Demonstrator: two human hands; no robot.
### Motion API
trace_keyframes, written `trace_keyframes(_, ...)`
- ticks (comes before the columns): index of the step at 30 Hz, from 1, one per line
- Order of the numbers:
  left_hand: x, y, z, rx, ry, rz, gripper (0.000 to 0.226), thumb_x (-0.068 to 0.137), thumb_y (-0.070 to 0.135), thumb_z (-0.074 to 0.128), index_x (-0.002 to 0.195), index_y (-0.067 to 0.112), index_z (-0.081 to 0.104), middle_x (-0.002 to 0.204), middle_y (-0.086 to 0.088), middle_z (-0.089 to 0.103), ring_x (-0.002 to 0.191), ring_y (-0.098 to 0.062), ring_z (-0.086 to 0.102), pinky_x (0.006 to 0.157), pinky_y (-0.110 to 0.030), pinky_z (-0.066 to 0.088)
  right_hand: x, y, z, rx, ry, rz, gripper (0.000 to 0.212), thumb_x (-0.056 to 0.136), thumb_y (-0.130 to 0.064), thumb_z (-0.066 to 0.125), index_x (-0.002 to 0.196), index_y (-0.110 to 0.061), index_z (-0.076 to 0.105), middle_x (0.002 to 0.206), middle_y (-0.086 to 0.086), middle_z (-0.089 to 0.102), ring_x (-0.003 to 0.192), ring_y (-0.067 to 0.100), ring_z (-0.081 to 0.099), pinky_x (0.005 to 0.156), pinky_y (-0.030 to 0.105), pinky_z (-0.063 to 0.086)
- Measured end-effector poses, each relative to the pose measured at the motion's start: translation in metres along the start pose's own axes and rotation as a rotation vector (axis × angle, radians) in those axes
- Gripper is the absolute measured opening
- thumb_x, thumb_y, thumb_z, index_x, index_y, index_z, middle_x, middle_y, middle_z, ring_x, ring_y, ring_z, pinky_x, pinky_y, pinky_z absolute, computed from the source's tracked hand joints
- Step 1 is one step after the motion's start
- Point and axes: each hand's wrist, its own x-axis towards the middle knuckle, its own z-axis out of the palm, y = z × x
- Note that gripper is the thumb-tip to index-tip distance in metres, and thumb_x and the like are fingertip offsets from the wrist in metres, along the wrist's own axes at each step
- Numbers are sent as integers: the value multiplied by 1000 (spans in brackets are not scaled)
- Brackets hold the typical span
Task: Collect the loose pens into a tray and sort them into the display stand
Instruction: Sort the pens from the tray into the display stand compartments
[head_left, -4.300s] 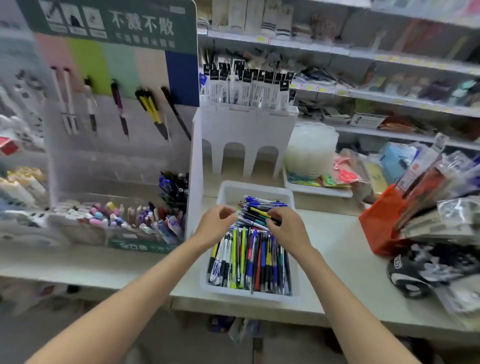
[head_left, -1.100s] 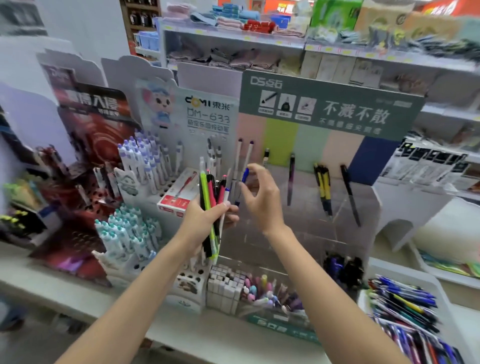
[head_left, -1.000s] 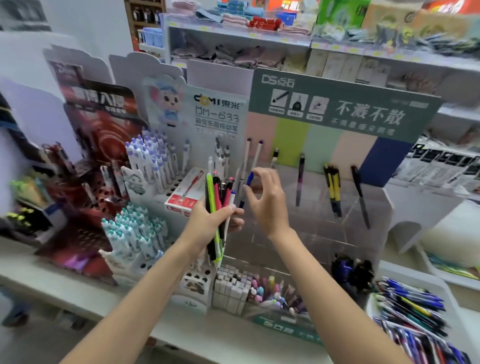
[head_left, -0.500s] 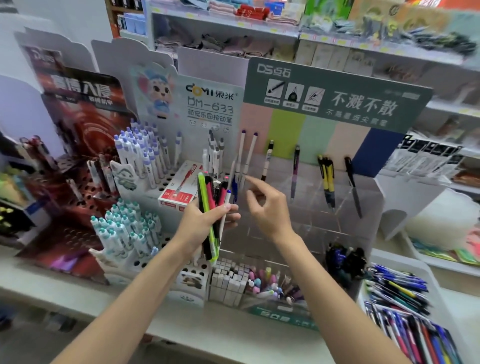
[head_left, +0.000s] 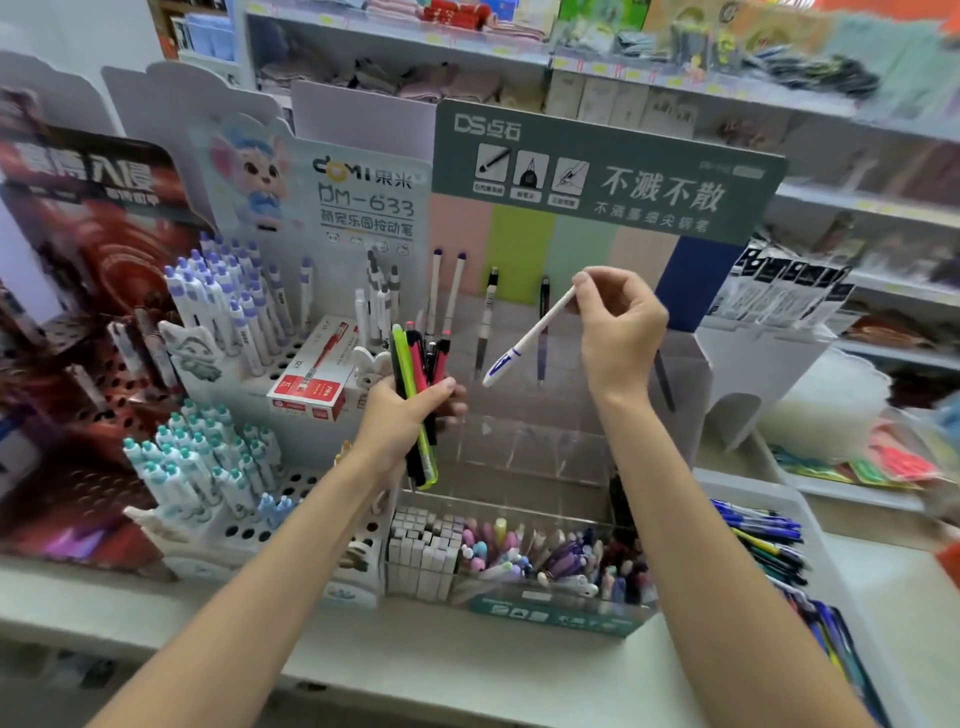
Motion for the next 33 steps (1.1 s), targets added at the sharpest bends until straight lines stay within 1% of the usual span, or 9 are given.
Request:
trace_keyframes(5, 2, -3, -1, 37, -9, -10, 10, 93, 16, 66, 97, 8, 62, 79, -1, 73, 57, -10, 58, 56, -22, 49, -16, 16, 13, -253, -133, -270, 4, 90, -9, 68, 93, -8, 71, 83, -4, 68, 74, 8, 63, 70, 22, 54)
trace_keyframes(13, -2, -7, 5, 16, -41, 0, 9, 99, 8, 54, 93, 4, 60, 74, -3, 70, 55, -9, 59, 52, -19, 49, -56, 56, 26, -463, -441, -403, 16, 89, -6, 69, 104, -1, 72, 98, 12, 74, 89, 23, 70, 80, 40, 58)
trace_keyframes(16, -1, -7, 7, -25, -73, -13, 9, 101, 6, 51, 97, 2, 58, 73, -3, 70, 56, -10, 62, 54, -20, 52, -51, 50, 22, -473, -453, -443, 26, 94, -2, 61, 119, 0, 68, 111, 13, 70, 101, 21, 66, 92, 30, 54)
trace_keyframes(19, 2, -7, 14, -31, -83, -15, 10, 101, 7, 52, 100, 1, 60, 76, -5, 72, 59, -12, 65, 57, -22, 54, -47, 39, 17, -395, -412, -378, 26, 93, -3, 59, 118, -3, 68, 109, 8, 68, 95, 14, 63, 86, 12, 48)
trace_keyframes(24, 5, -10, 35, -40, -142, -20, 16, 101, 7, 53, 109, -2, 62, 85, -14, 74, 77, -25, 73, 67, -33, 61, -51, 25, 11, -198, -481, -75, 29, 90, -12, 68, 119, -14, 67, 96, -11, 67, 89, -3, 62, 83, 16, 50)
trace_keyframes(27, 7, -14, 42, -51, -189, -15, 18, 101, 11, 53, 111, 1, 64, 103, -19, 74, 94, -33, 73, 81, -45, 61, -46, 18, 0, -130, -413, -27, 21, 89, -8, 69, 110, -12, 66, 92, -7, 68, 87, 4, 65, 80, 20, 53)
trace_keyframes(29, 9, -18, 42, -10, -181, 1, 19, 102, 13, 52, 105, 1, 66, 104, -18, 74, 97, -33, 73, 84, -47, 59, -33, 14, -14, -76, -250, 1, 19, 89, -6, 68, 108, -10, 65, 93, -3, 69, 86, 7, 67, 80, 21, 54)
trace_keyframes(31, 11, -21, 38, -30, -174, -2, 18, 102, 13, 50, 101, 0, 64, 101, -15, 75, 96, -32, 73, 82, -45, 59, -15, 12, -31, -74, -76, -29, 19, 90, -5, 67, 108, -8, 64, 92, -4, 68, 84, 6, 66, 80, 20, 54)
trace_keyframes(33, 12, -22, 34, -58, -163, -15, 18, 102, 13, 50, 102, 0, 62, 94, -12, 76, 88, -27, 74, 77, -38, 61, -2, 14, -46, -155, -26, -106, 19, 90, -6, 66, 109, -9, 63, 90, -10, 66, 82, 2, 65, 79, 18, 52)
